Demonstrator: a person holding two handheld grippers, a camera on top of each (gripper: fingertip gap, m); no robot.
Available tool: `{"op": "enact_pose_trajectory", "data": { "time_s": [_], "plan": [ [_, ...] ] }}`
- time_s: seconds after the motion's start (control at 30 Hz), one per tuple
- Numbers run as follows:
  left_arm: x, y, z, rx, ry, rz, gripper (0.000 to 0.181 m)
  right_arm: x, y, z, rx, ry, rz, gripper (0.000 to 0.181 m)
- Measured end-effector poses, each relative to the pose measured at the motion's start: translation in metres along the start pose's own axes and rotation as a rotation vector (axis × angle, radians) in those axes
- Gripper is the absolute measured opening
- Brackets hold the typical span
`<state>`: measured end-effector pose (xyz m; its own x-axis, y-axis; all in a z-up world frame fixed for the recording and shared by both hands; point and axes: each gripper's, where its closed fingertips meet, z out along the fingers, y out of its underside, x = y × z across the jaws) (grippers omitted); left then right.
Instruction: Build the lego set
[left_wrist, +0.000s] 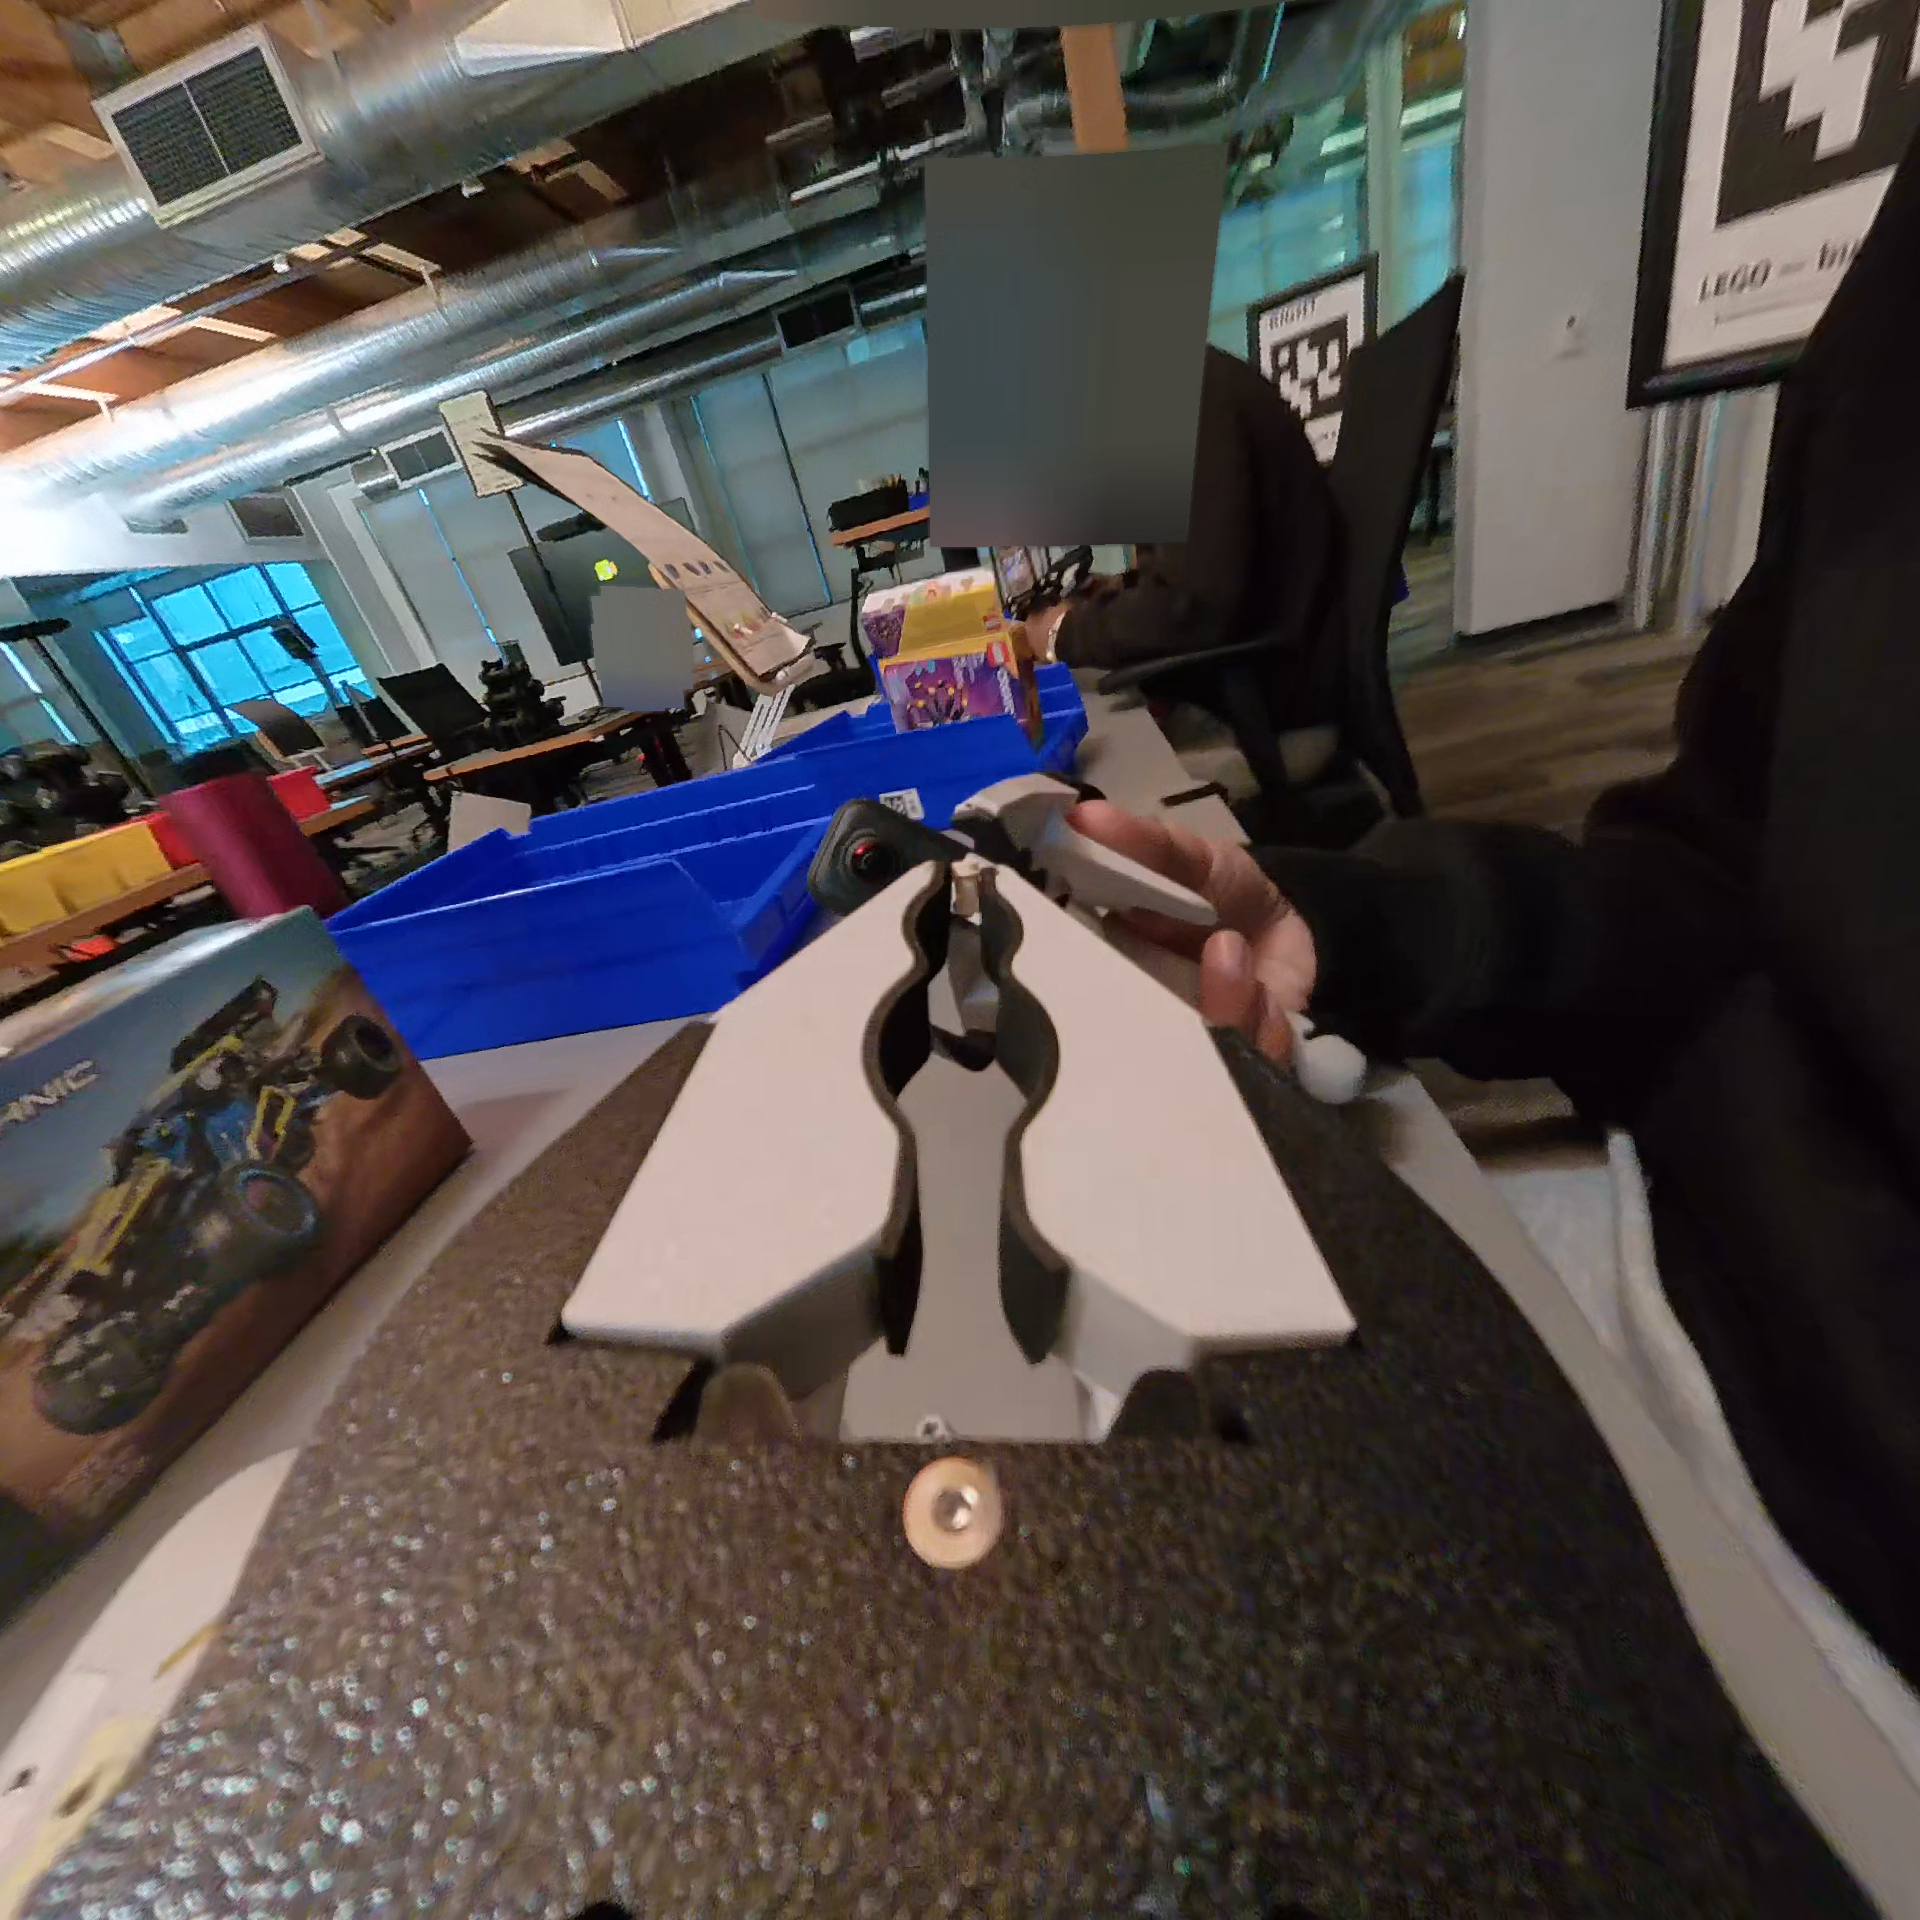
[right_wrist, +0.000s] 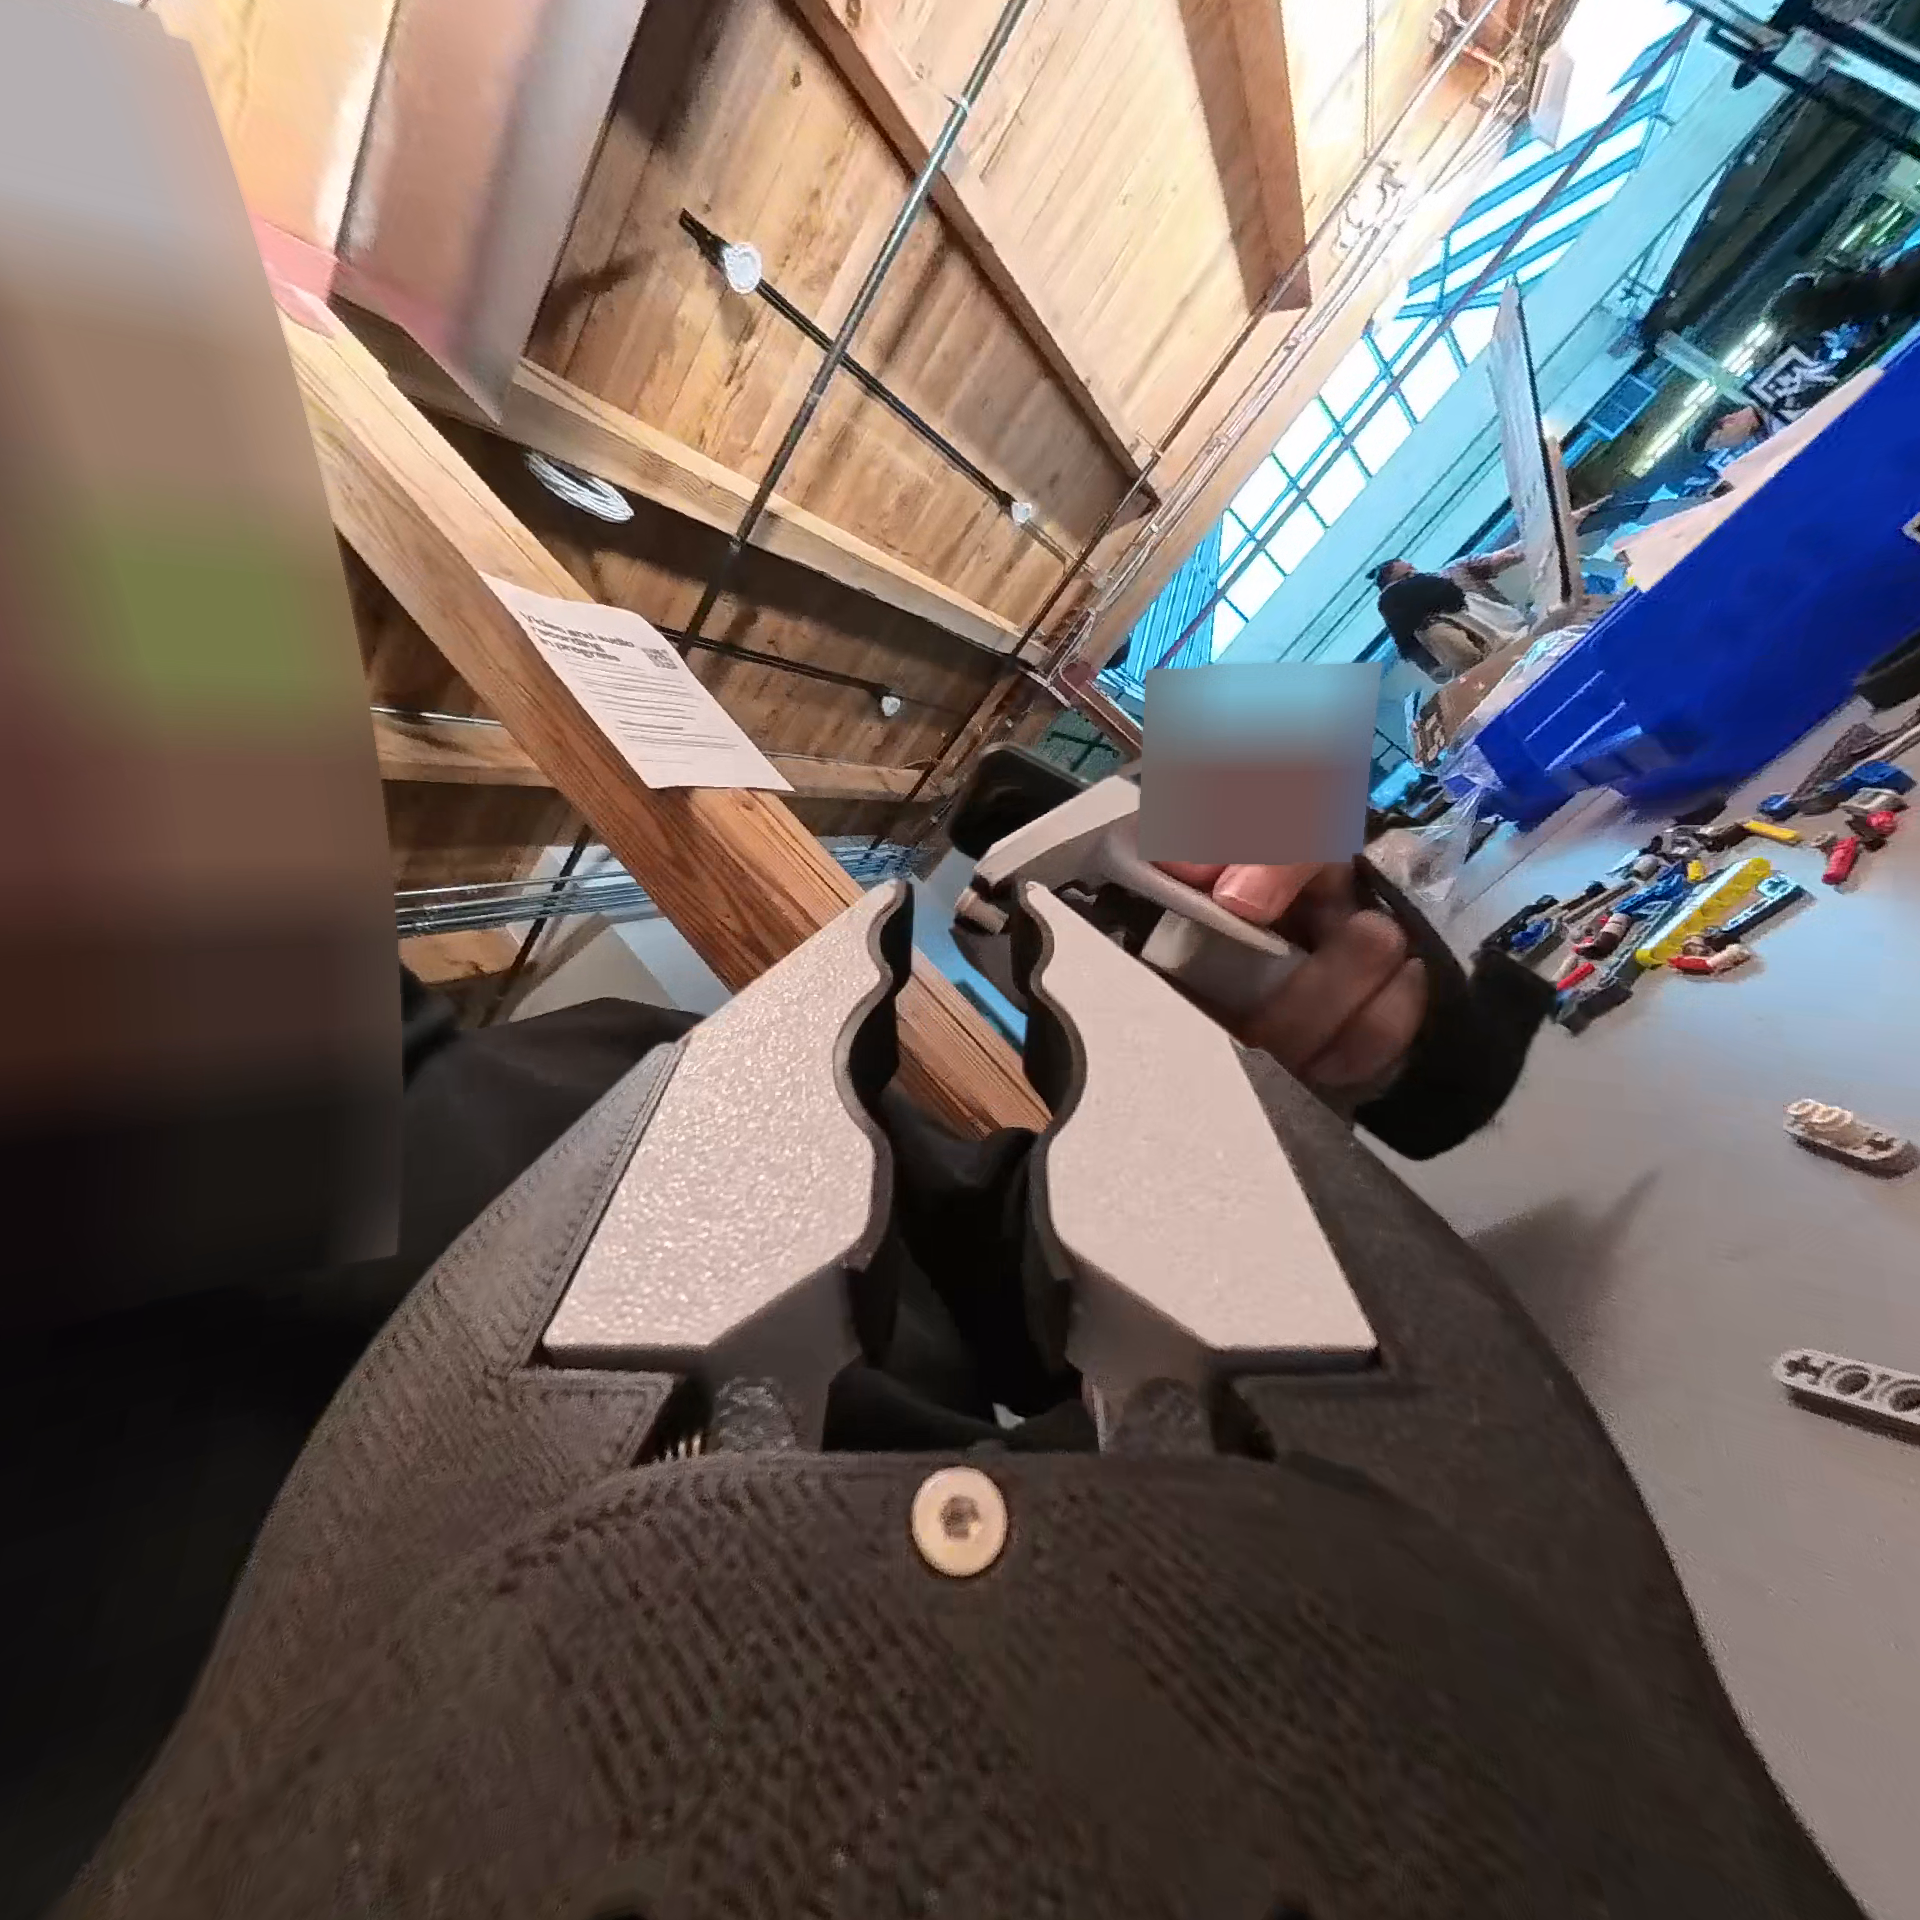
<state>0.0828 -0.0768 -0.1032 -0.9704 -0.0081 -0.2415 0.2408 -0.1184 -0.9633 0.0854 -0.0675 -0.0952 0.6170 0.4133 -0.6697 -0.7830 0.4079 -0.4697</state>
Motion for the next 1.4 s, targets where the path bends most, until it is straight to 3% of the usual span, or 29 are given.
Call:
{"op": "enact_pose_trajectory", "data": {
  "time_s": [0.37, 0.73, 0.93, 1.13, 1.4],
  "plan": [
    [0.003, 0.002, 0.0, -0.205, -0.038, 0.372, 0.003, 0.004, 0.003, -0.002, -0.002, -0.02, 0.082, 0.008],
    [0.001, 0.004, -0.009, -0.26, -0.031, 0.451, 0.003, 0.01, 0.011, 0.003, -0.031, -0.005, 0.078, 0.007],
    [-0.008, 0.021, -0.017, -0.459, -0.076, 0.562, 0.003, 0.031, 0.011, 0.0, -0.076, 0.217, -0.075, 0.007],
    [-0.013, 0.03, -0.024, -0.571, -0.126, 0.654, 0.009, 0.043, 0.014, -0.002, -0.167, 0.415, -0.252, 0.007],
    [-0.004, 0.042, -0.028, -0.635, -0.062, 0.769, 0.003, 0.05, 0.026, -0.005, -0.282, 0.502, -0.311, 0.008]
  ]
}}
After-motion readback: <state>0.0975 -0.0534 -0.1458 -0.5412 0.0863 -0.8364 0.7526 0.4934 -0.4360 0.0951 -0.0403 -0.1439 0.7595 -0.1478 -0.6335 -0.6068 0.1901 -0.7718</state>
